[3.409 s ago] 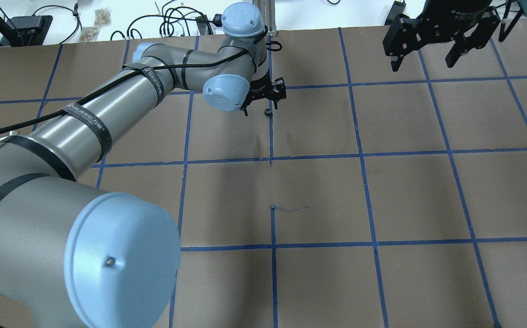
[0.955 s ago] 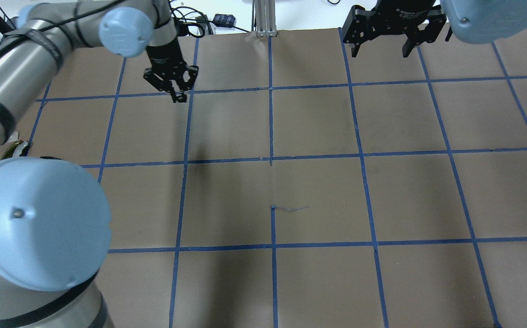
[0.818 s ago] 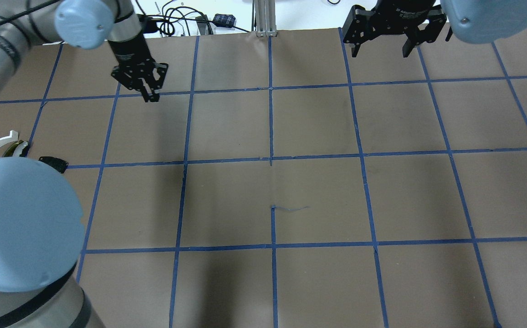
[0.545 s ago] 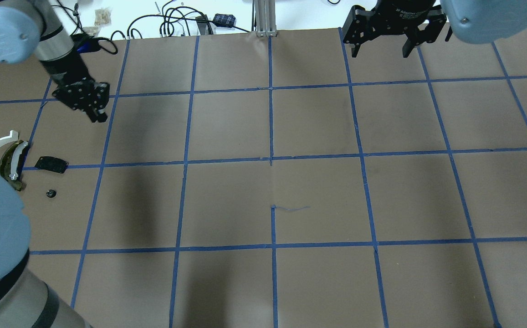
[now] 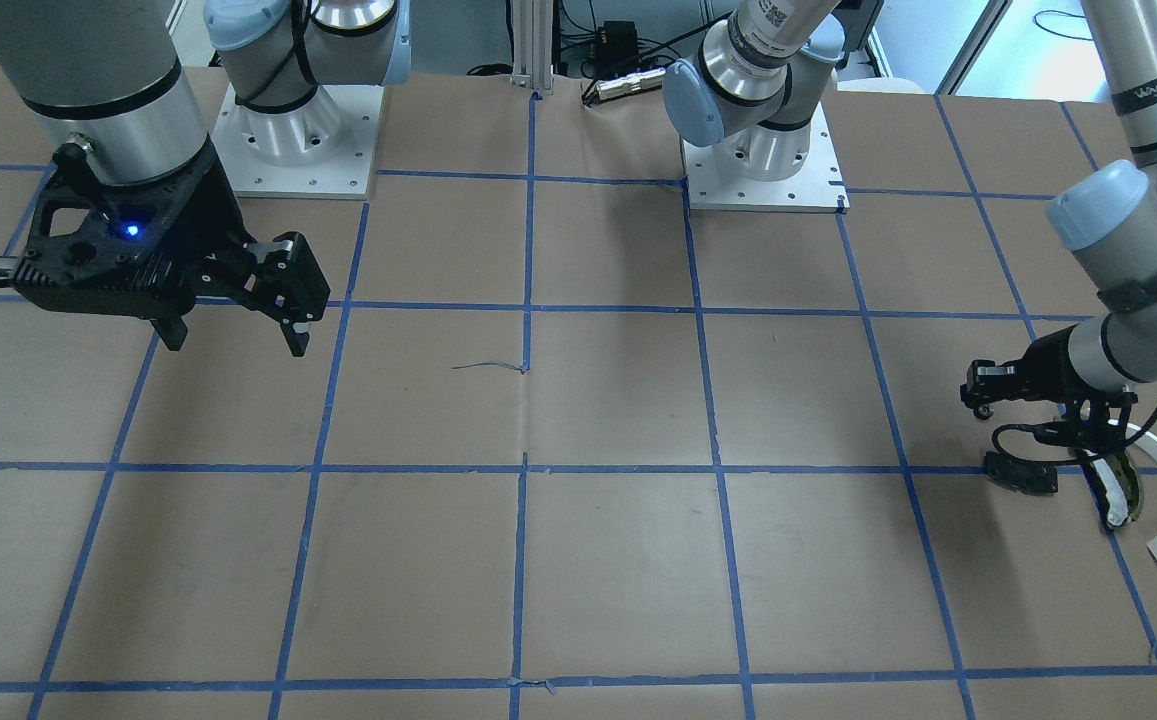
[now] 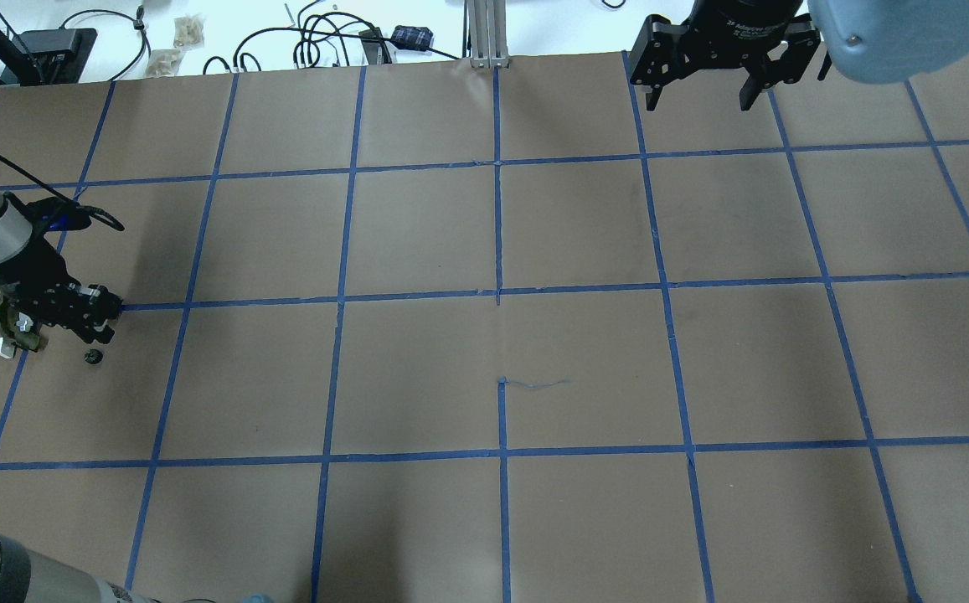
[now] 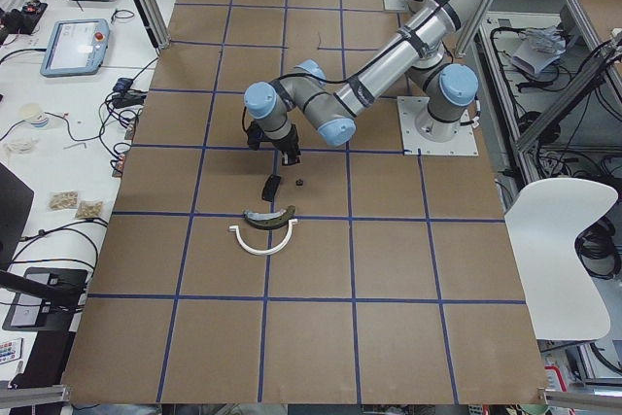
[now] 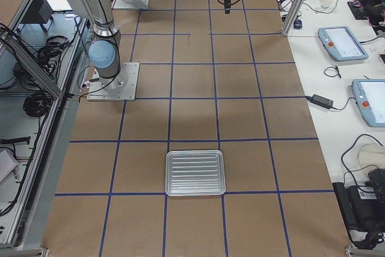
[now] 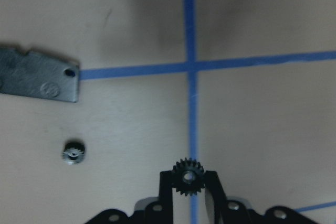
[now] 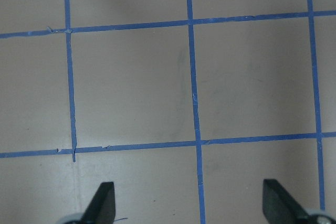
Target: Place bearing gear from tray to pile
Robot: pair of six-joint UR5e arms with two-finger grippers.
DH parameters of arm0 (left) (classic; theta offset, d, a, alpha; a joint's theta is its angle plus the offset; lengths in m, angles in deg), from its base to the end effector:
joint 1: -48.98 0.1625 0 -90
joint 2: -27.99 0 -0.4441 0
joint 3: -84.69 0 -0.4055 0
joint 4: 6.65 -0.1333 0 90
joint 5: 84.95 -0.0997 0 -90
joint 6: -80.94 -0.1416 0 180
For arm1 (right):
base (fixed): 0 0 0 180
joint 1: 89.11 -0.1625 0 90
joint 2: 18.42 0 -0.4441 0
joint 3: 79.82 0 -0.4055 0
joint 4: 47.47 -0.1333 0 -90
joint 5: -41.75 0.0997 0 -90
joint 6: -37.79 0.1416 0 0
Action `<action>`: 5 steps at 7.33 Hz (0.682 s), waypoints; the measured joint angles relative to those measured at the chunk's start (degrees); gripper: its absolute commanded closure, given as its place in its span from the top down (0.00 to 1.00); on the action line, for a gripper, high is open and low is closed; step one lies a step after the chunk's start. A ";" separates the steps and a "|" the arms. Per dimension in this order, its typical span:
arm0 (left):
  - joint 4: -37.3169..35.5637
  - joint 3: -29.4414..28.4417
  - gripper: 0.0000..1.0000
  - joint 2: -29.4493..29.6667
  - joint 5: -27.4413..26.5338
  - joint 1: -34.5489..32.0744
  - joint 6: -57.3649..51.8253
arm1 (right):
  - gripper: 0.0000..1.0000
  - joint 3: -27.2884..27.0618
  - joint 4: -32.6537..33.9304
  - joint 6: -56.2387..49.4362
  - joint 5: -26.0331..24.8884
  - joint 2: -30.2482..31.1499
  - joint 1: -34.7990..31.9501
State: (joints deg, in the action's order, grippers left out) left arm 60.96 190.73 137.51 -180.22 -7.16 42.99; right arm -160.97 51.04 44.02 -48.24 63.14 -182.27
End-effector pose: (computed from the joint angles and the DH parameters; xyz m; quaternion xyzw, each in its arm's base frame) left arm 0.2028 -0.5181 0.1852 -0.0407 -0.9915 -0.1196 0.0302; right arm 0.1657 -0.5829 0.4803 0.0267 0.9966 -0.0775 0.0065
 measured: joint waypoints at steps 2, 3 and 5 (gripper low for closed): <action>-9.93 7.14 0.00 -1.62 -1.24 0.66 -0.86 | 1.00 -0.06 -0.02 -0.02 0.09 0.01 -0.01; -11.88 8.15 0.00 -1.87 -1.45 0.82 -0.99 | 1.00 -0.03 -0.15 0.03 0.15 0.01 -0.07; -13.47 8.24 0.00 -1.34 -1.39 0.90 -0.83 | 1.00 0.31 -2.16 0.09 0.20 0.01 -0.22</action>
State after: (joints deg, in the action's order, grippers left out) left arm 47.49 198.98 136.17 -181.61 -6.26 42.16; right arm -160.66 48.88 44.11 -48.04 63.15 -182.49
